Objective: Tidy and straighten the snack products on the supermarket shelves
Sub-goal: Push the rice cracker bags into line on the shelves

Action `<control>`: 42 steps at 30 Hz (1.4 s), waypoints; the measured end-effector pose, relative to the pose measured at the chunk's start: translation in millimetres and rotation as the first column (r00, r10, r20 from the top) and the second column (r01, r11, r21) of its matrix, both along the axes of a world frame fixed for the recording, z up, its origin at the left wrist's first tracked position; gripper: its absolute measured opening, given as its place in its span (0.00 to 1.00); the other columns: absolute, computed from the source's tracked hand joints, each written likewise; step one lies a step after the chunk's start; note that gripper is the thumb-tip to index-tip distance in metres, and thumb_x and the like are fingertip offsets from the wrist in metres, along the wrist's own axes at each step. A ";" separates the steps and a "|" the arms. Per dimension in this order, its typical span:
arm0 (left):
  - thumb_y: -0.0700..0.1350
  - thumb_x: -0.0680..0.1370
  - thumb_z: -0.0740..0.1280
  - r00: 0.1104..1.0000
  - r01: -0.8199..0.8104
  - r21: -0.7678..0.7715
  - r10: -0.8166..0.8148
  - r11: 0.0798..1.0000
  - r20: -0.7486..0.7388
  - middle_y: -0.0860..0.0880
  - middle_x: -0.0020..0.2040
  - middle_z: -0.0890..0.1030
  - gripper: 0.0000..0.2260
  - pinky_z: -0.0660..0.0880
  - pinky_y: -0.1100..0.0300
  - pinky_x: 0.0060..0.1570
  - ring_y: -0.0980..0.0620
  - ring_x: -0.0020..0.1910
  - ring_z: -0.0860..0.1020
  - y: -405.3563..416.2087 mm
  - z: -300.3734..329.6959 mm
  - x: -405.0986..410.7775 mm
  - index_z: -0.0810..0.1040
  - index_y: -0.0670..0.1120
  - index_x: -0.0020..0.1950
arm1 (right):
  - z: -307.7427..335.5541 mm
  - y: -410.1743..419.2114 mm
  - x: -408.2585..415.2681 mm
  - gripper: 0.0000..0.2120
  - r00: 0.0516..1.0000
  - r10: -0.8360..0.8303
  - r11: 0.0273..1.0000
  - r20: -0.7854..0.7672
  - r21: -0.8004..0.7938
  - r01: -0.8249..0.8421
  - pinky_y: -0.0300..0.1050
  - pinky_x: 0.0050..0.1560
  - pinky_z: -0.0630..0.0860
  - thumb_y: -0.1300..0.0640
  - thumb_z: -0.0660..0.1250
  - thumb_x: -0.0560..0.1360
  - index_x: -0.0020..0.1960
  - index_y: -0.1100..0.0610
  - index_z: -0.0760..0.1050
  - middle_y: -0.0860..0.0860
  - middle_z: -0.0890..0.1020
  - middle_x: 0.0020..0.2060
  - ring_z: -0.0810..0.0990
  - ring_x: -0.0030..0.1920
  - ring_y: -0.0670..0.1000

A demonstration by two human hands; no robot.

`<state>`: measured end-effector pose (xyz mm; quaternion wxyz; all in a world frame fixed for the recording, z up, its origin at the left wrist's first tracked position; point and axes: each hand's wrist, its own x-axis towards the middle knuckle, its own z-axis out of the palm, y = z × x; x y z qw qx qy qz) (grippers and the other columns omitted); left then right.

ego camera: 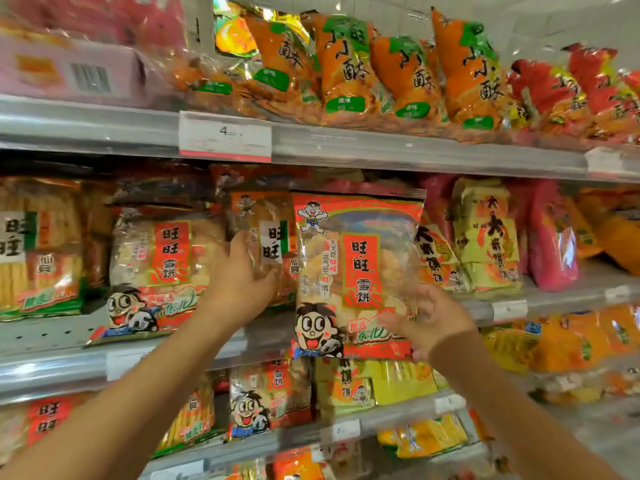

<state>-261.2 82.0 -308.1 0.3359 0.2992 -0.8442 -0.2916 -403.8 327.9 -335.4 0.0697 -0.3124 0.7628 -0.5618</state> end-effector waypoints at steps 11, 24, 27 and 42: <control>0.50 0.68 0.79 0.987 -0.155 -0.126 0.158 0.980 0.013 0.37 0.71 0.61 0.52 0.70 0.38 0.60 0.29 0.62 0.70 19.9 -26.7 -39.6 0.46 0.44 0.79 | -2.2 19.3 -30.0 0.29 0.991 0.120 0.993 0.064 0.015 -0.121 0.57 0.56 0.78 0.28 0.76 0.49 0.48 0.25 0.71 0.34 0.77 0.56 0.77 0.60 0.48; 0.46 0.69 0.79 0.917 -0.234 0.095 0.252 0.968 -0.309 0.54 0.52 0.81 0.33 0.80 0.53 0.47 0.58 0.47 0.81 -6.8 31.0 60.1 0.69 0.51 0.69 | 21.3 -9.6 -32.7 0.27 0.984 0.175 0.982 -0.019 -0.064 -0.176 0.37 0.28 0.77 0.33 0.76 0.52 0.49 0.28 0.73 0.34 0.82 0.46 0.82 0.40 0.38; 0.44 0.67 0.80 0.882 -0.321 0.133 0.347 0.938 -0.318 0.47 0.57 0.80 0.35 0.79 0.47 0.51 0.48 0.48 0.81 -17.5 25.3 109.4 0.69 0.49 0.71 | 22.6 -37.7 -24.9 0.24 0.984 0.167 0.984 -0.057 -0.058 -0.170 0.50 0.37 0.82 0.34 0.76 0.55 0.49 0.28 0.72 0.36 0.79 0.51 0.83 0.44 0.43; 0.49 0.68 0.79 0.899 -0.337 0.102 0.352 0.936 -0.262 0.46 0.61 0.79 0.35 0.77 0.44 0.55 0.46 0.52 0.80 -68.8 8.2 183.4 0.68 0.52 0.72 | 41.2 -140.2 4.5 0.16 0.977 0.149 0.918 -0.156 0.389 -0.078 0.47 0.32 0.77 0.45 0.75 0.71 0.50 0.50 0.72 0.51 0.82 0.40 0.81 0.28 0.54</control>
